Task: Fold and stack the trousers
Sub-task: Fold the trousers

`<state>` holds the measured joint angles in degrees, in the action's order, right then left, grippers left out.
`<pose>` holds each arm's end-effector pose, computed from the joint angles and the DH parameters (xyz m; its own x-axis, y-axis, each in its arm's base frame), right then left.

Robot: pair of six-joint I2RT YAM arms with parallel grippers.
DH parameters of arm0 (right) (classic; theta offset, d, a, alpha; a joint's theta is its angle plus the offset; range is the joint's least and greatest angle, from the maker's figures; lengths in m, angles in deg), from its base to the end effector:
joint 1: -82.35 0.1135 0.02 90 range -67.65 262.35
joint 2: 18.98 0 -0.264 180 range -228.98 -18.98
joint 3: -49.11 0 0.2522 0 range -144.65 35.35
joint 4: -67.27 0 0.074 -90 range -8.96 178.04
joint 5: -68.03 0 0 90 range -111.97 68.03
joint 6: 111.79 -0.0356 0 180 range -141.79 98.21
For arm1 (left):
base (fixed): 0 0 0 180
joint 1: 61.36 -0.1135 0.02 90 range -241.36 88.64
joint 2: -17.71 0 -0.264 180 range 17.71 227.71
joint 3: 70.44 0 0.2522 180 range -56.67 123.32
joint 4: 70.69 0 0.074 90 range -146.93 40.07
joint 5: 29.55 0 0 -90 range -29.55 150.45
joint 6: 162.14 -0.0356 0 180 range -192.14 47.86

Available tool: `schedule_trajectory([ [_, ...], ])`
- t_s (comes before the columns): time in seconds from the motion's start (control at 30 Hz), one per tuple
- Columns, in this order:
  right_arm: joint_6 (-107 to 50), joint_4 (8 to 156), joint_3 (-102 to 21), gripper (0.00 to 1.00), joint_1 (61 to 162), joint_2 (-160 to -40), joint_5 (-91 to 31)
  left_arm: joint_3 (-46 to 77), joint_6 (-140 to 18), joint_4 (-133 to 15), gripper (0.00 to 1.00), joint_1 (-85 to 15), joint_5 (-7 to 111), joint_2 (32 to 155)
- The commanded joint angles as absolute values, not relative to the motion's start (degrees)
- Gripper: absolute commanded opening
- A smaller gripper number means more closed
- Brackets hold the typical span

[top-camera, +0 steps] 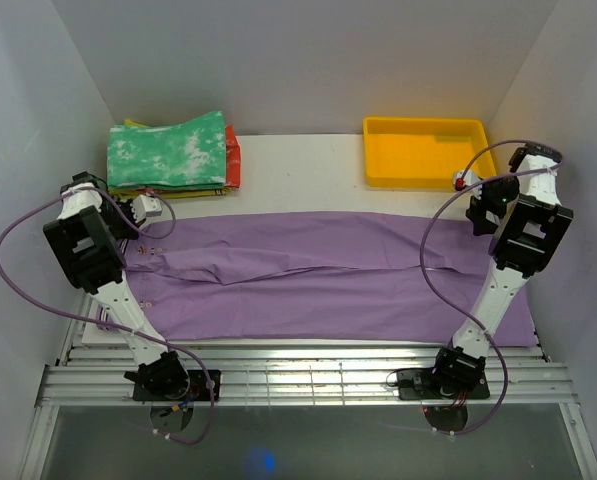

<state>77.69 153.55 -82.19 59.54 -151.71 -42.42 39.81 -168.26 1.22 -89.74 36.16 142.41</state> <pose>0.4247 -0.1651 0.1939 -0.1939 -0.9210 -0.3378 -0.9662 0.2389 -0.0969 0.3776 0.1874 0.1614 -0.3143 0.8603 -0.4014 0.9168 0.3848 0.1069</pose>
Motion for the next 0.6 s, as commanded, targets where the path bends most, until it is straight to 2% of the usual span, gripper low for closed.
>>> schedule_trajectory([
  [0.0, 78.23, 154.17, -84.63, 0.97, 59.85, -153.10, -45.88, 35.87, -170.32, 1.35, 0.00, -90.45, 44.89, 147.70],
  [0.17, 78.23, 149.33, -83.22, 0.96, 59.85, -157.39, -43.60, 36.05, -170.32, 1.52, 0.00, -90.19, 45.24, 147.70],
  [0.3, 78.23, 150.55, -84.27, 0.96, 60.20, -161.89, -41.40, 35.61, -170.23, 1.70, 0.00, -90.19, 45.42, 147.35],
  [0.37, 78.93, 152.39, -84.19, 1.00, 60.38, -163.82, -40.09, 35.44, -170.06, 1.70, 0.00, -90.19, 45.51, 147.26],
  [0.4, 79.28, 153.01, -84.19, 0.97, 60.47, -164.35, -38.69, 35.35, -170.05, 1.78, 0.00, -90.19, 45.42, 147.17],
  [0.43, 79.63, 154.15, -84.36, 0.89, 60.55, -164.79, -37.98, 35.17, -170.05, 1.79, 0.00, -90.19, 45.42, 147.08],
  [0.47, 79.81, 155.99, -84.27, 0.68, 60.73, -165.49, -36.93, 35.08, -170.05, 1.87, 0.00, -90.27, 45.42, 147.08],
  [0.5, 78.85, 156.01, -83.40, 0.59, 60.90, -165.32, -36.57, 35.17, -169.71, 1.87, 0.00, -90.19, 45.16, 147.08],
  [0.53, 78.84, 156.01, -82.35, 0.42, 60.99, -164.19, -36.30, 35.34, -169.53, 1.96, 0.00, -90.19, 44.98, 147.17],
  [0.57, 78.84, 156.01, -81.38, 0.34, 61.08, -163.39, -36.30, 35.61, -169.27, 2.14, 0.00, -90.19, 44.55, 147.08],
])
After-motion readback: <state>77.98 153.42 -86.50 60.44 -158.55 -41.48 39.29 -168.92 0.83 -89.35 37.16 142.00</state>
